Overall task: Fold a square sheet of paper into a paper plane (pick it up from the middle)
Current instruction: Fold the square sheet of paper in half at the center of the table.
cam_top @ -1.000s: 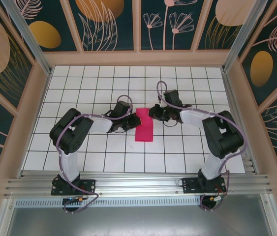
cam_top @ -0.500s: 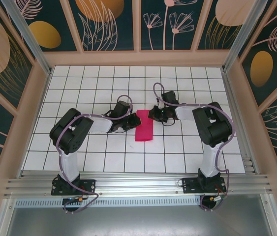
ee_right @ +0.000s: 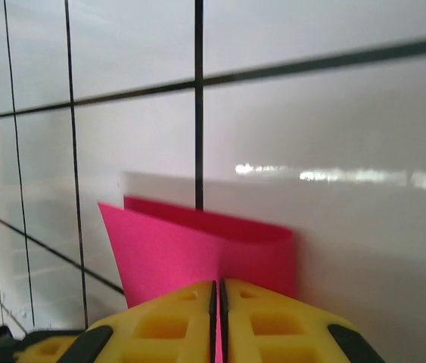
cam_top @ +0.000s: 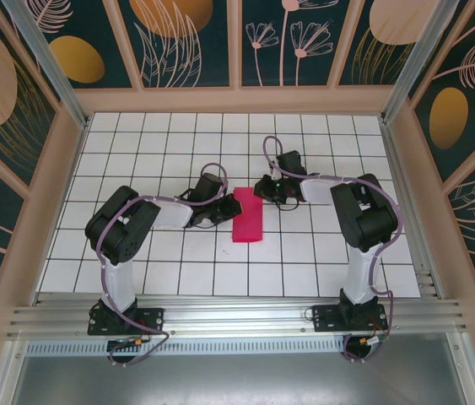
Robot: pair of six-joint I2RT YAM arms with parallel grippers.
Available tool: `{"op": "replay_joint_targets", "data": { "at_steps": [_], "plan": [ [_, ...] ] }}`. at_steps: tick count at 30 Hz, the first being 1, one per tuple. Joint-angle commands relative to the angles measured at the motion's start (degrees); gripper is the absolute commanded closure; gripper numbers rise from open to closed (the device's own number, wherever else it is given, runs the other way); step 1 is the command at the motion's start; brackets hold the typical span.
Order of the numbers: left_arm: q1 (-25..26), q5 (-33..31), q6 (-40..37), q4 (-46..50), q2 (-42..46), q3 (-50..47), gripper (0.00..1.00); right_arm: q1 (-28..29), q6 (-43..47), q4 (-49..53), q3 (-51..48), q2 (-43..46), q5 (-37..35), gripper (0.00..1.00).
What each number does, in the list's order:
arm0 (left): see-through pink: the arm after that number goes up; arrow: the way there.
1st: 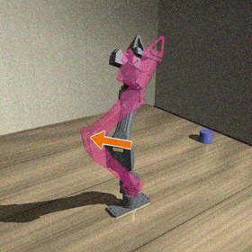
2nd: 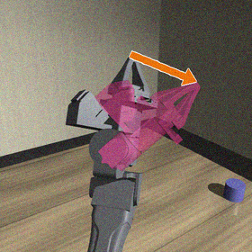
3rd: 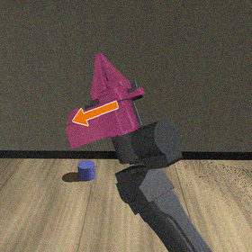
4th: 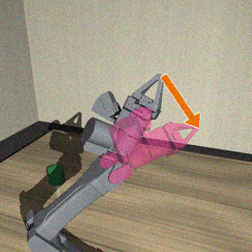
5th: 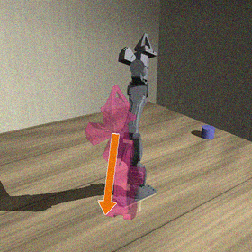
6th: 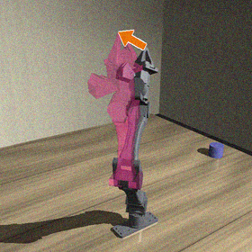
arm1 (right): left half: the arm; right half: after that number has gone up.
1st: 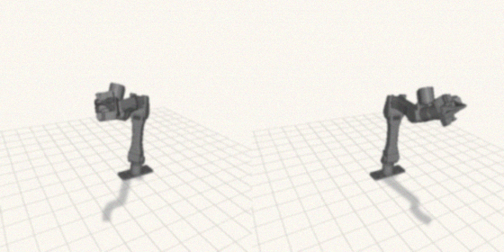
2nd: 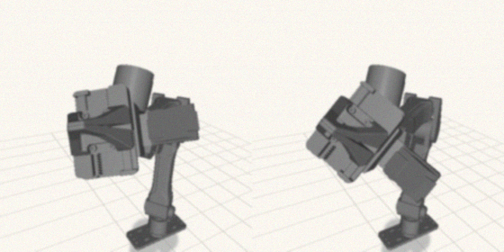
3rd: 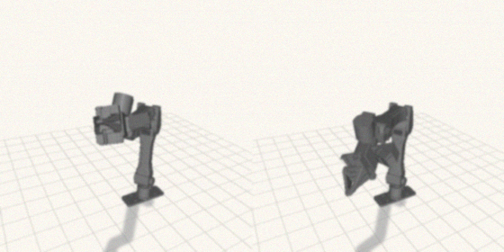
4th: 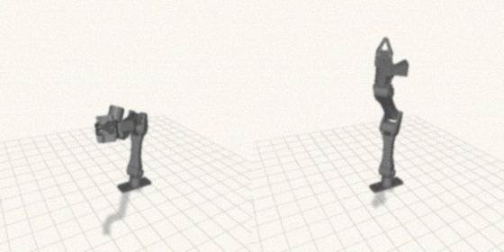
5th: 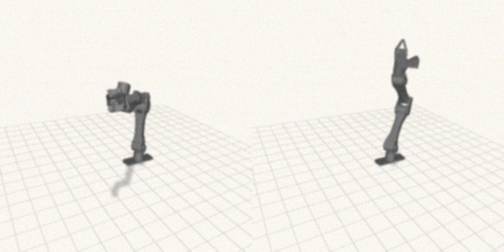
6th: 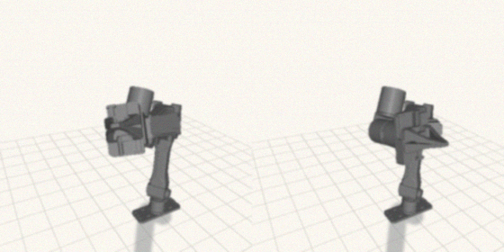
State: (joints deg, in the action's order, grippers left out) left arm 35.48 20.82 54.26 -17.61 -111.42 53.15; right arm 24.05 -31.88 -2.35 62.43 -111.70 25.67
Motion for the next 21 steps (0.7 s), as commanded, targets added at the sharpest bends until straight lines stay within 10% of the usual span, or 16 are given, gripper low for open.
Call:
{"op": "replay_joint_targets", "data": {
  "at_steps": [1,21],
  "plan": [
    [0.23,-1.72,-1.39,4.53,-2.84,-2.25,0.92,-0.92,-0.6,-0.37,1.48,-2.68,-2.18,0.87],
    [0.25,-2.01,-1.35,4.45,-2.4,-2.61,0.92,-1.58,0.19,2.95,5.78,-5.28,-4.58,0.88]
  ]
}}
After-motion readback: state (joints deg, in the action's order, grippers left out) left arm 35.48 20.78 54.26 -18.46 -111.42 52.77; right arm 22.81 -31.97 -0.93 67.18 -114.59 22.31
